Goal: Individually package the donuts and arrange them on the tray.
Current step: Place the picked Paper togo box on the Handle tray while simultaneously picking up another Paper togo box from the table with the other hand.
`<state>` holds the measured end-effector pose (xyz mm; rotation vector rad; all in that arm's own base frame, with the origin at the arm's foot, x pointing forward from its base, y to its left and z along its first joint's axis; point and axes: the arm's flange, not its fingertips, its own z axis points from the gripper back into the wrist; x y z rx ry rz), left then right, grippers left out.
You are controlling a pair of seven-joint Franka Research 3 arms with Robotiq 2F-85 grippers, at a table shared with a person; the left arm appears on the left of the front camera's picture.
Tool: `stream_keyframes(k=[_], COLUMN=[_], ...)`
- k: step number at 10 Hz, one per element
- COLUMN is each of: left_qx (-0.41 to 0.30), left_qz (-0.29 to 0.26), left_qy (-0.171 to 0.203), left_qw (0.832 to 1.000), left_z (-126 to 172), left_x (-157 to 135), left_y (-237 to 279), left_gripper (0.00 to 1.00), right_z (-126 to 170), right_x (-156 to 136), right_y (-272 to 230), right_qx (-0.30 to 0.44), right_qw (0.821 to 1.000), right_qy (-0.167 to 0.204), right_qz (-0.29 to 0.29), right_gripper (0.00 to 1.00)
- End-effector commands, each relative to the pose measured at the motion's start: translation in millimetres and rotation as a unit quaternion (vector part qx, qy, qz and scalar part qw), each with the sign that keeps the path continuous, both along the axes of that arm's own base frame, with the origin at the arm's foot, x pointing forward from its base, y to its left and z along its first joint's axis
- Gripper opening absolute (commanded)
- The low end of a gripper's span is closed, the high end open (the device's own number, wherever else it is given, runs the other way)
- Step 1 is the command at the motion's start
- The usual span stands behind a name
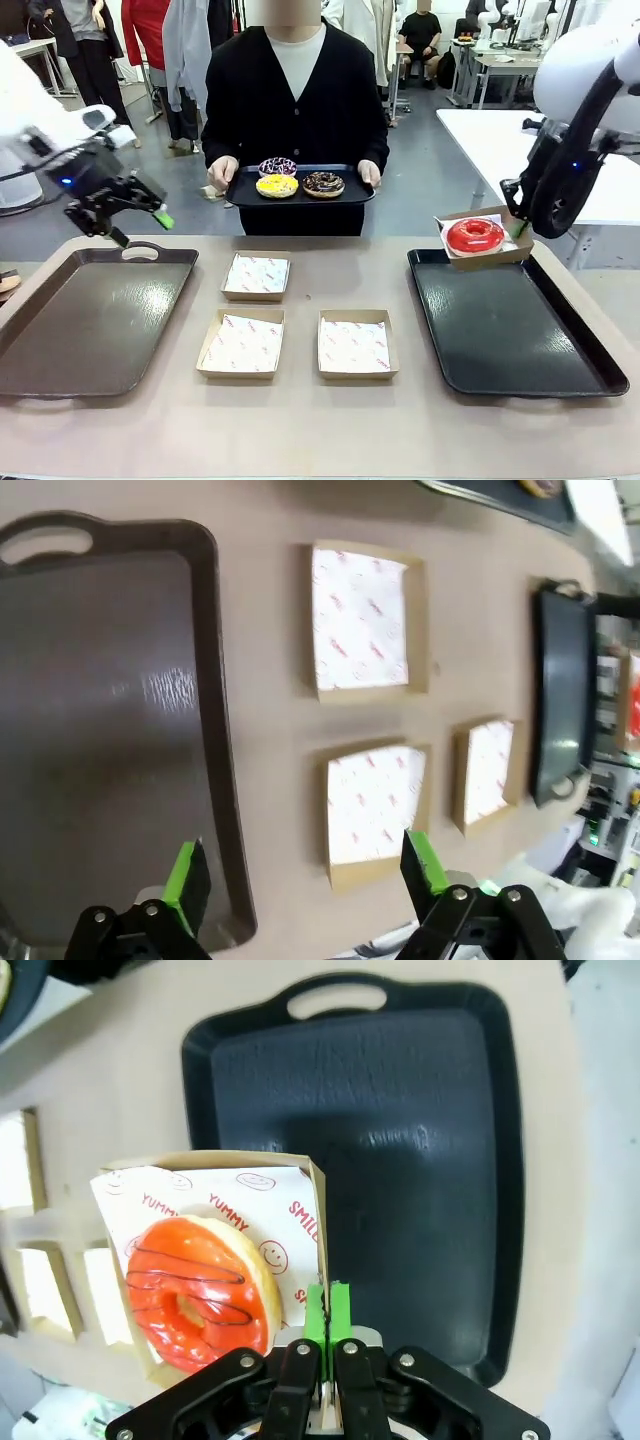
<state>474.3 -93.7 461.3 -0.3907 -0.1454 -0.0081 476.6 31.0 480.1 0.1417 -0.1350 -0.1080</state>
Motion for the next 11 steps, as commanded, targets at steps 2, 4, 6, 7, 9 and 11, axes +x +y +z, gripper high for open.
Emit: stream_keyframes(k=[2,4,6,7,9,11], left_qx=[0.07,0.111,0.144,0.157,0.163,0.165], left_qz=[0.003,-0.005,-0.021,-0.033,-0.042,-0.051], left_qy=[-0.009,-0.045,-0.051,-0.053,-0.046,-0.037], left_qw=[0.998,0.993,0.988,0.986,0.985,0.984], left_z=[-14,-31,-46,-56,-72,-86], left_x=[27,38,39,41,42,44], left_y=[-45,-74,-97,-108,-121,-132], left_gripper=[1.0,1.0,1.0,1.0,1.0,1.0], right_z=[-29,-47,-39,-39,-39,-39], right_x=[2,10,5,5,5,5], right_y=[-16,-22,-19,-19,-19,-19], right_qx=[0.033,0.033,0.018,0.018,0.018,0.018], right_qw=[0.999,0.999,1.0,1.0,1.0,1.0], right_qy=[-0.001,0.012,0.017,0.017,0.017,0.017], right_qz=[0.01,0.004,-0.001,-0.001,-0.001,-0.001], right_gripper=[0.01,0.01,0.01,0.01,0.01,0.01])
